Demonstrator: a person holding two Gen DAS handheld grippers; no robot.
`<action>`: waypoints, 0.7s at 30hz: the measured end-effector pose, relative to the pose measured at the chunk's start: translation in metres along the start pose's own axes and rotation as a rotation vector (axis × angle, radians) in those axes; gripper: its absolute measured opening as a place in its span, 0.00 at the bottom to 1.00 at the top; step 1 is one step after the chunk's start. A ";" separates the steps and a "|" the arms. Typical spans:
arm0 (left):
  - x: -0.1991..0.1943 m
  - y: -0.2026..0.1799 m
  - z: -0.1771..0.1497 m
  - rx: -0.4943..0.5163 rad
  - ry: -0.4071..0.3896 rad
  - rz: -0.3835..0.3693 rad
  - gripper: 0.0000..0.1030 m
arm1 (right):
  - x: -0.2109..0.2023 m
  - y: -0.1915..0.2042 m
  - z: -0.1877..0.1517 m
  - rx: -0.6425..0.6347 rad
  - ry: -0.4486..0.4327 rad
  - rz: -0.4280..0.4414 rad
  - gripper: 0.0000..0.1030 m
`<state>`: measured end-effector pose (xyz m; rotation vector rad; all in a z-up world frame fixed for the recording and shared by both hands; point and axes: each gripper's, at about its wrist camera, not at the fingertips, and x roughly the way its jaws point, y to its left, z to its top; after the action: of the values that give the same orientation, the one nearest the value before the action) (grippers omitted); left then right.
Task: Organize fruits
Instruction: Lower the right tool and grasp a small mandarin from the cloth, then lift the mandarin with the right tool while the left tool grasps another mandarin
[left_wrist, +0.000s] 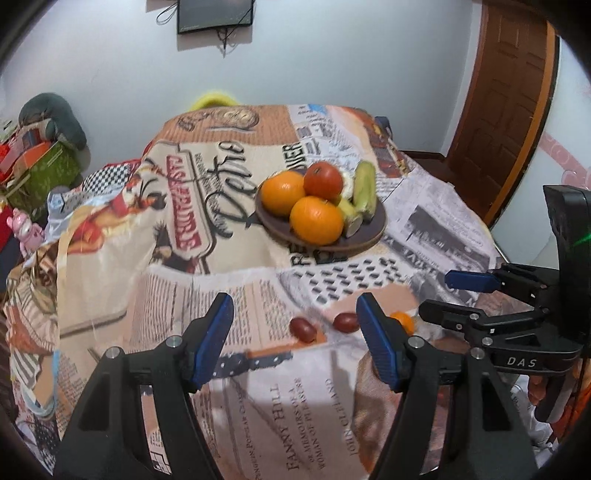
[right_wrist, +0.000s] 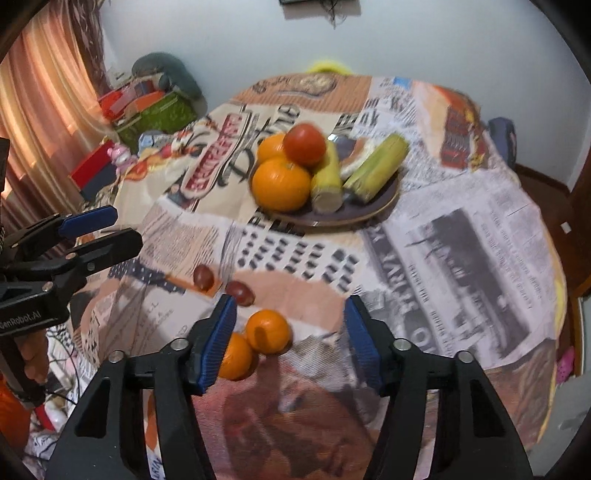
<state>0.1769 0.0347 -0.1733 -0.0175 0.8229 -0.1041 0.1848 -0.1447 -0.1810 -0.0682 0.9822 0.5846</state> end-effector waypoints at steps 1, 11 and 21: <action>0.002 0.003 -0.004 -0.009 0.004 -0.001 0.67 | 0.003 0.001 -0.001 0.004 0.009 0.004 0.48; 0.016 0.010 -0.018 -0.025 0.043 -0.018 0.67 | 0.033 0.001 -0.008 0.058 0.090 0.050 0.40; 0.024 -0.007 -0.021 -0.013 0.071 -0.061 0.67 | 0.020 -0.013 -0.009 0.083 0.058 0.052 0.30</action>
<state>0.1778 0.0257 -0.2047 -0.0516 0.8943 -0.1574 0.1922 -0.1496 -0.2048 0.0140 1.0661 0.5914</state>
